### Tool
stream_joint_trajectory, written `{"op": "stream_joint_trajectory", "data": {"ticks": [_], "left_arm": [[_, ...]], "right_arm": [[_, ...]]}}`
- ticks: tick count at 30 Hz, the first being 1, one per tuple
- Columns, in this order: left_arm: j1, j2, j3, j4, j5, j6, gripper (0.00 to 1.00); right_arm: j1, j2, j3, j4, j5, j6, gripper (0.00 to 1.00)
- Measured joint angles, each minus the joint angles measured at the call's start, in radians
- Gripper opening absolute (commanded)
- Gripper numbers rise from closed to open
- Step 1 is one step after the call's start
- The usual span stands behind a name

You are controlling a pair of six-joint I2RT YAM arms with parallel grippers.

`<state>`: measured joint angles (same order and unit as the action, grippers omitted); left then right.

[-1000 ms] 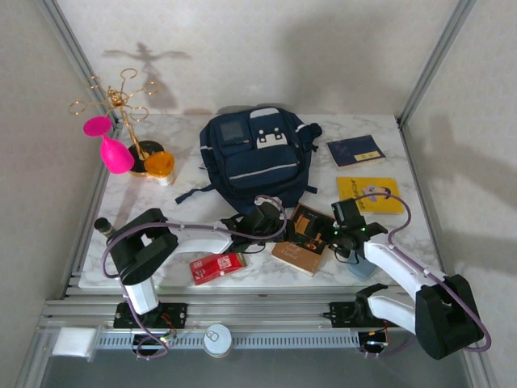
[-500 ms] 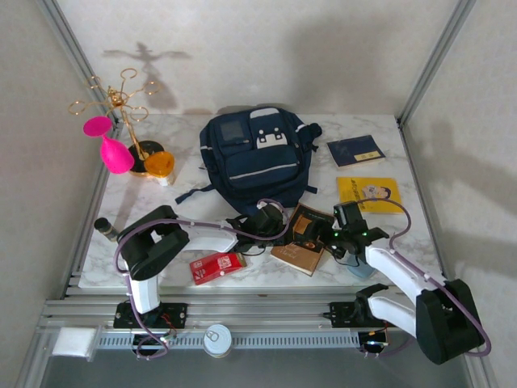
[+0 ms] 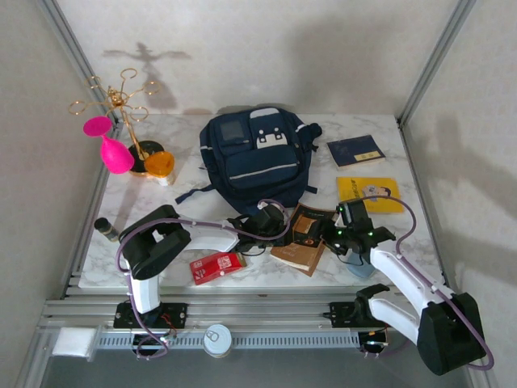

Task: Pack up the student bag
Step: Pick up the book from the bottom-center of the table.

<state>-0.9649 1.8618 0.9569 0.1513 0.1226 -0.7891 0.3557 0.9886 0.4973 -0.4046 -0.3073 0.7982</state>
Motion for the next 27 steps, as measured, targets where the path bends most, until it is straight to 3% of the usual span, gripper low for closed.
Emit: {"op": "stream_joint_trajectory", "data": {"ticks": [20,27], "left_arm": [[0.000,0.002,0.005,-0.005,0.001,0.000,0.46],[0.000,-0.002,0.012,-0.007,0.019,0.000,0.55]], "right_arm": [[-0.026,-0.044,0.017,-0.036,-0.013,-0.021,0.07],[-0.053,-0.095,0.027,-0.076,-0.027,-0.029,0.00]]}}
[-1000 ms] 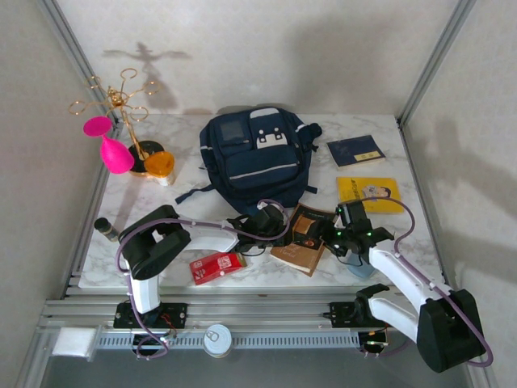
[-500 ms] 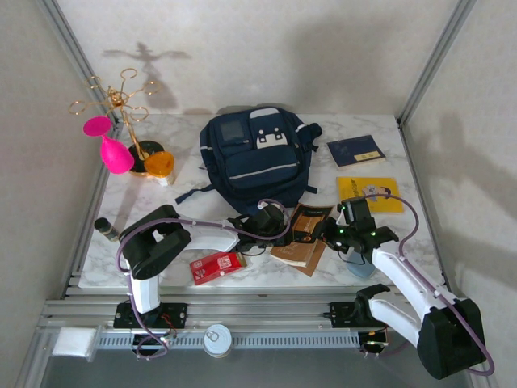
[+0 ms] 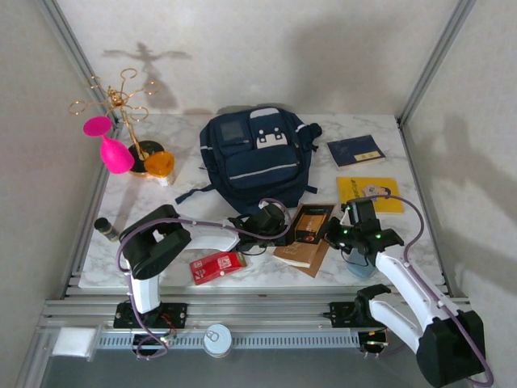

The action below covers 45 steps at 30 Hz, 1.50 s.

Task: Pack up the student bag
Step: Pick up the book from the bottom-center of the table, then pass the book.

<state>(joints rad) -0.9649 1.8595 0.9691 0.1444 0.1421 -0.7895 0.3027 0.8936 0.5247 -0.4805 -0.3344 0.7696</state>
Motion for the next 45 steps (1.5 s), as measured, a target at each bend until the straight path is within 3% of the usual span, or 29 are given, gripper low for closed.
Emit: {"op": "stream_joint_trajectory", "data": {"ticks": [6,12,17,25,33,39,45], "left_arm": [[0.019,-0.141,-0.019,-0.016,0.014,0.006,0.64],[0.126,-0.413,-0.101,0.005,0.039,0.014,0.77],[0.247,-0.580,-0.189,0.047,0.116,0.035,0.84],[0.346,-0.630,-0.231,0.139,0.291,0.079,0.87],[0.348,-0.593,-0.235,0.278,0.399,0.043,0.75],[0.350,-0.556,-0.246,0.400,0.477,-0.023,0.54],[0.358,-0.555,-0.254,0.420,0.488,-0.047,0.31]], "right_arm": [[-0.006,-0.085,0.060,-0.064,0.004,-0.025,0.00],[-0.006,-0.117,0.217,-0.122,-0.022,-0.079,0.00],[-0.010,-0.082,0.369,-0.112,-0.141,-0.136,0.00],[-0.010,0.043,0.436,0.010,-0.353,-0.183,0.00],[-0.010,0.101,0.431,0.129,-0.482,-0.198,0.00],[-0.010,0.122,0.401,0.194,-0.508,-0.209,0.00],[-0.011,0.153,0.388,0.193,-0.492,-0.244,0.00]]}}
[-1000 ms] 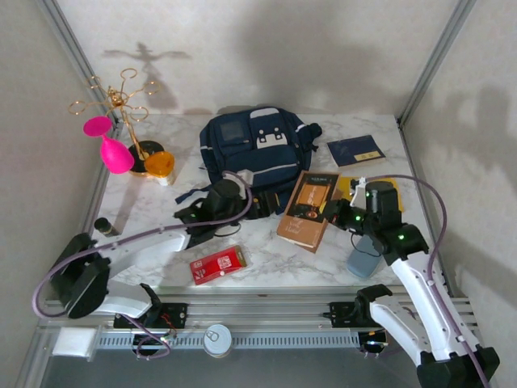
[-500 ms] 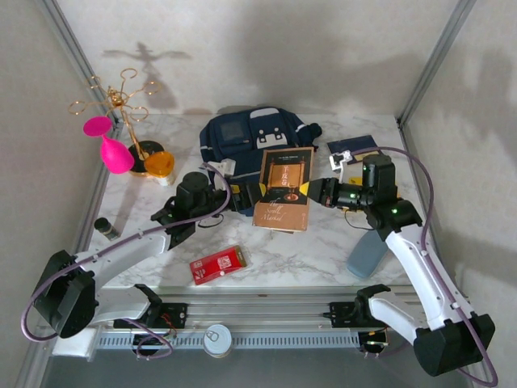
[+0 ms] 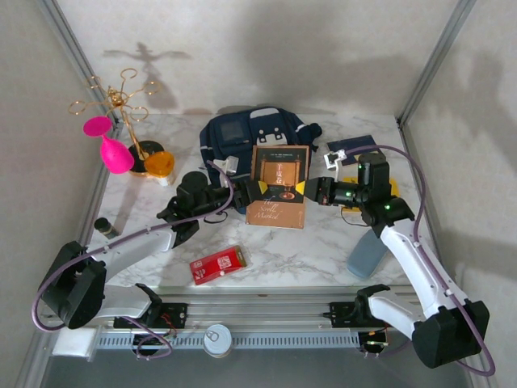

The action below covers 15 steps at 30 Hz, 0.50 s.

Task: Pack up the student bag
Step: Pass the book.

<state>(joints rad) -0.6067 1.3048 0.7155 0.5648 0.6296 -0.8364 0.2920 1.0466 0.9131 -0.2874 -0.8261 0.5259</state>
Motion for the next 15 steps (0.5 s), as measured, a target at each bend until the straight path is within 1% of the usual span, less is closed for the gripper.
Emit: {"op": "stream_joint_trajectory", "data": {"ticks": [1,5,6,9,10,11,15], "left_arm": [[0.000,0.001,-0.001,0.000,0.000,-0.003,0.27],[0.000,0.002,-0.003,0.000,-0.001,-0.003,0.10],[0.000,0.002,-0.003,0.000,0.000,-0.002,0.08],[0.000,0.002,-0.003,0.001,-0.003,-0.017,0.00],[0.000,0.002,-0.003,0.001,-0.005,-0.025,0.00],[0.000,0.002,-0.003,0.003,-0.008,-0.032,0.00],[0.000,0.012,-0.005,0.057,-0.037,-0.103,0.00]], "right_arm": [[0.000,0.003,-0.002,0.001,0.003,-0.003,0.02],[0.000,0.010,-0.005,-0.001,0.020,-0.026,0.44],[0.000,0.011,-0.005,-0.003,0.025,-0.030,0.51],[-0.004,0.014,-0.010,-0.010,0.048,-0.040,0.86],[-0.006,0.014,-0.014,-0.010,0.056,-0.040,0.97],[-0.010,0.014,-0.019,-0.008,0.064,-0.038,0.99],[-0.030,0.009,-0.076,0.030,0.061,-0.013,0.99]]}}
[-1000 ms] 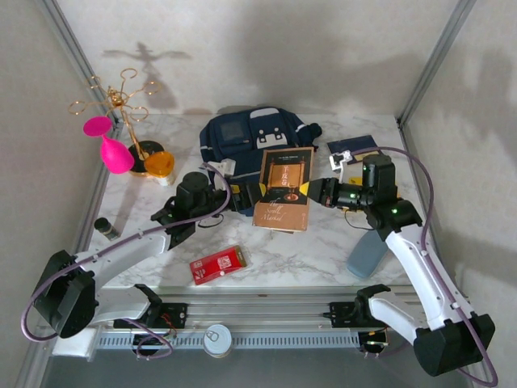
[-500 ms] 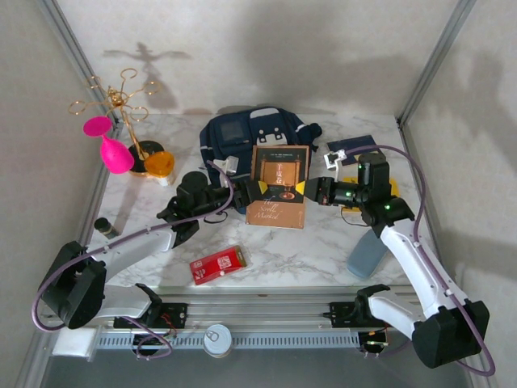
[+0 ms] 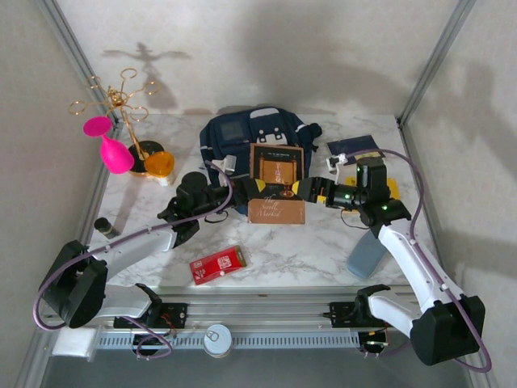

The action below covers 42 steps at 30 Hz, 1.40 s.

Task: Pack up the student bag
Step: Pass the book.

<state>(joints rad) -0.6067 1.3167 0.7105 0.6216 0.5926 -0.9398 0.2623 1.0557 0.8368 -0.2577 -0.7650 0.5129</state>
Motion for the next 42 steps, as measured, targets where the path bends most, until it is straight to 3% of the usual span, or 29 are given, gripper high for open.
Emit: {"op": "stream_joint_trajectory", "data": {"ticks": [9,14,18,23,33,37,42], "left_arm": [[-0.025,0.055,-0.002,0.237,-0.030,-0.168,0.00],[-0.027,0.070,0.006,0.218,-0.056,-0.168,0.00],[-0.027,0.065,0.035,0.130,-0.094,-0.109,0.00],[-0.027,0.036,0.040,0.024,-0.135,-0.044,0.00],[-0.027,0.034,0.042,-0.020,-0.147,-0.005,0.00],[-0.027,0.034,0.046,-0.037,-0.152,0.005,0.03],[-0.027,0.038,0.080,-0.108,-0.153,0.072,0.35]], "right_arm": [[-0.003,0.008,-0.181,0.357,-0.217,0.239,0.99],[-0.003,0.004,-0.189,0.536,-0.289,0.373,0.96],[-0.009,-0.023,-0.189,0.569,-0.295,0.406,0.84],[-0.009,-0.046,-0.183,0.489,-0.283,0.357,0.61],[-0.009,0.011,-0.171,0.385,-0.241,0.291,0.00],[-0.009,0.023,-0.154,0.342,-0.225,0.258,0.00],[-0.016,0.027,-0.137,0.284,-0.201,0.230,0.00]]}}
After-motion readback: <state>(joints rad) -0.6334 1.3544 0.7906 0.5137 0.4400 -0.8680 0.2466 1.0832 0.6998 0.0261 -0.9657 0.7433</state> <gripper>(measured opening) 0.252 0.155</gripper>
